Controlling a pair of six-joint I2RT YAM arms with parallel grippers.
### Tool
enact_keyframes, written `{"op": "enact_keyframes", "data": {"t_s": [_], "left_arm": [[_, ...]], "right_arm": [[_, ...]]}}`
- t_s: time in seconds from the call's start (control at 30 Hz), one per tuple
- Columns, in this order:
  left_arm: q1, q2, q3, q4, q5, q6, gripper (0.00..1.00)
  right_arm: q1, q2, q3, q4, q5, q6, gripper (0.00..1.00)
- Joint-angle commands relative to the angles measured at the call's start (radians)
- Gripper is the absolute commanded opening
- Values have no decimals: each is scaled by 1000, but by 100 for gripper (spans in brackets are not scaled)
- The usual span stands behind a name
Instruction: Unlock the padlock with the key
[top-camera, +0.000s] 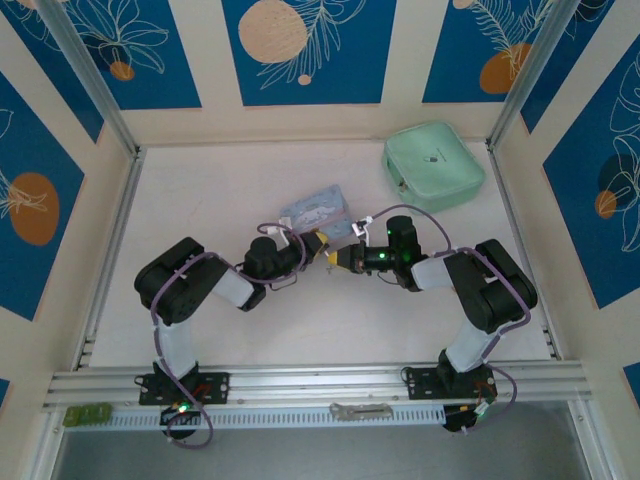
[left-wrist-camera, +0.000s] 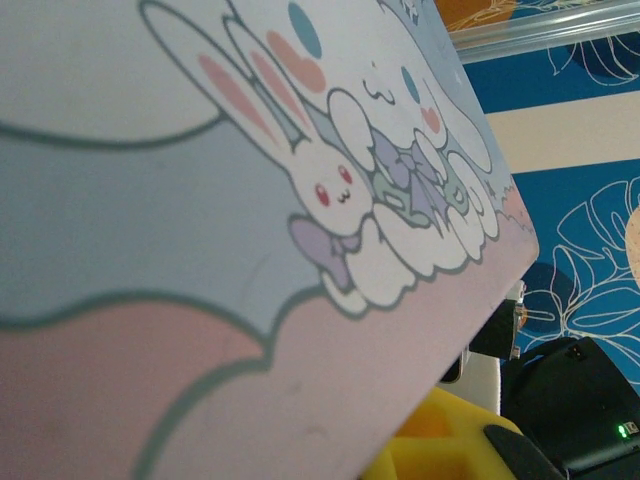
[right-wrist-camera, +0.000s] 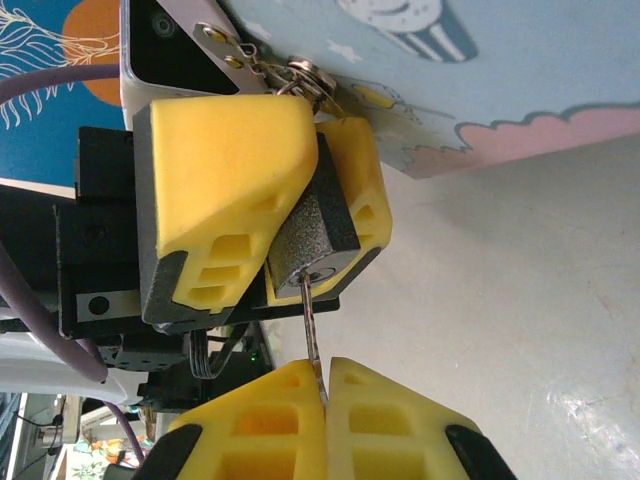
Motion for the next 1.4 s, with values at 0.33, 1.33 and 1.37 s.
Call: {"op": "enact_keyframes", "data": {"t_s": [0.33, 1.33, 1.37], "left_arm": [[-38, -63, -35, 87, 74, 14, 0], [-50, -58, -20, 135, 51, 13, 0], [-50, -57, -19, 135, 46, 16, 0]], "right_arm": [[-34, -18, 61, -16, 90, 24, 0], [32, -42, 26, 51, 341, 223, 0], [37, -43, 15, 68, 352, 239, 0]]}}
